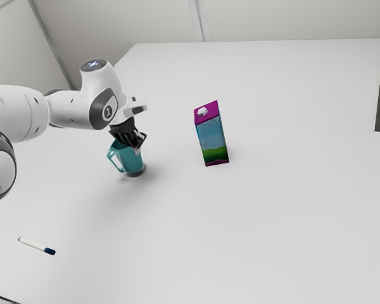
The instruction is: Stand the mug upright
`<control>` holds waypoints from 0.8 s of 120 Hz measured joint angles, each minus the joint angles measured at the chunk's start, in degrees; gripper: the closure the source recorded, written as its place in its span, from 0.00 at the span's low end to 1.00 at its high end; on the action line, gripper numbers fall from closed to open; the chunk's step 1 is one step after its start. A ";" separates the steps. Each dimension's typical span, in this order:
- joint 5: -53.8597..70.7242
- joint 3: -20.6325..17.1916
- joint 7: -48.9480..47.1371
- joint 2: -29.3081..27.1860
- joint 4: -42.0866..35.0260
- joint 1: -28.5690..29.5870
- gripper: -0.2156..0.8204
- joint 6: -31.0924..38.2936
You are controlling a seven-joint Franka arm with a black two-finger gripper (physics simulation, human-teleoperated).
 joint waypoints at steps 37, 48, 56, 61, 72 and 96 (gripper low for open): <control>-0.65 0.00 -2.54 -0.01 -0.46 0.01 0.39 0.55; -0.69 0.00 -3.08 -0.12 -0.45 0.01 0.32 0.57; -0.74 0.00 -3.42 -0.32 -0.41 0.01 0.29 0.52; -0.78 0.00 -3.65 -1.06 -0.44 0.00 0.28 0.05; -1.34 0.00 -4.17 -4.50 -0.46 0.00 0.25 -2.98; -4.66 -1.31 -5.17 -14.40 5.90 0.85 0.23 -18.43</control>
